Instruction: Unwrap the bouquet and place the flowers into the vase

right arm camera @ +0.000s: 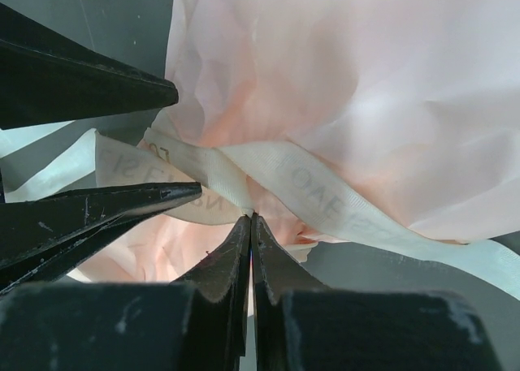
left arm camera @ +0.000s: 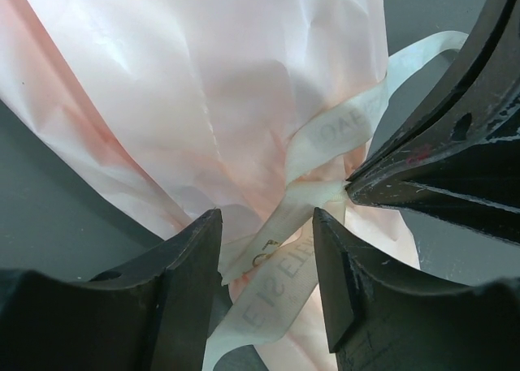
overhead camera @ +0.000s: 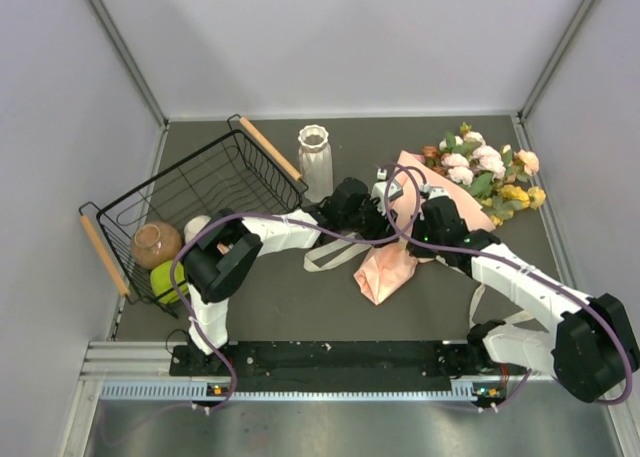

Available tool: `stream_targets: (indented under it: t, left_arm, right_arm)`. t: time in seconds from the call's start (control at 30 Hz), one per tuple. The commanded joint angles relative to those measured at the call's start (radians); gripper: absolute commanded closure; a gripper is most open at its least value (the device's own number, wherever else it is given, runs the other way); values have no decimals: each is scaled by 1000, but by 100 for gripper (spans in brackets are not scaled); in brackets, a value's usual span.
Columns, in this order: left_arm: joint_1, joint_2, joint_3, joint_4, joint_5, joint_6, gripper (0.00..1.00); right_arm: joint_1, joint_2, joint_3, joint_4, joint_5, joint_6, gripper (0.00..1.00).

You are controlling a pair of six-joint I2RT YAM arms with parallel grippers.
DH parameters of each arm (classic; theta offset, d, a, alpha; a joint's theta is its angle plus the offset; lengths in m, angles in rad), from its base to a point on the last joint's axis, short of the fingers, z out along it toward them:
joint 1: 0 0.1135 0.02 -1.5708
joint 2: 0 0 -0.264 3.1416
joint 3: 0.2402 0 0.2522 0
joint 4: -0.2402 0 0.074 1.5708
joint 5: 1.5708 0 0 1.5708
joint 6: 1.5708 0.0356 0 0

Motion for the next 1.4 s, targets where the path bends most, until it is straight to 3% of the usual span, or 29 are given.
stream_targets:
  t: [0.0,0.17,0.23,0.27,0.3,0.5,0.53,0.93,1.37]
  left_arm:
    - [0,-4,31,9,18,30,45]
    - [1,7,16,10,32,22,43]
    - [0,16,16,18,15,27,49]
    - [0,20,21,18,-1,27,53]
    - [1,23,25,10,-32,25,62]
    - [1,-15,30,45,-109,-27,89]
    - [0,-21,36,38,-126,-36,100]
    - [9,-112,-39,82,-310,-244,100]
    - [72,-41,68,-34,-207,-303,100]
  right_arm:
    - [-4,-54,-13,52,6,19,100]
    - [-4,-65,-18,50,20,25,100]
    - [-4,-66,-19,52,21,27,100]
    - [-7,-66,-21,52,23,25,100]
    - [-6,-63,-22,52,21,27,100]
    - [-7,-57,-45,46,32,42,100]
    - [-6,-57,-50,42,44,53,100]
    - [-18,-244,-151,-125,264,326,100]
    - [-49,-337,-191,-235,259,360,100]
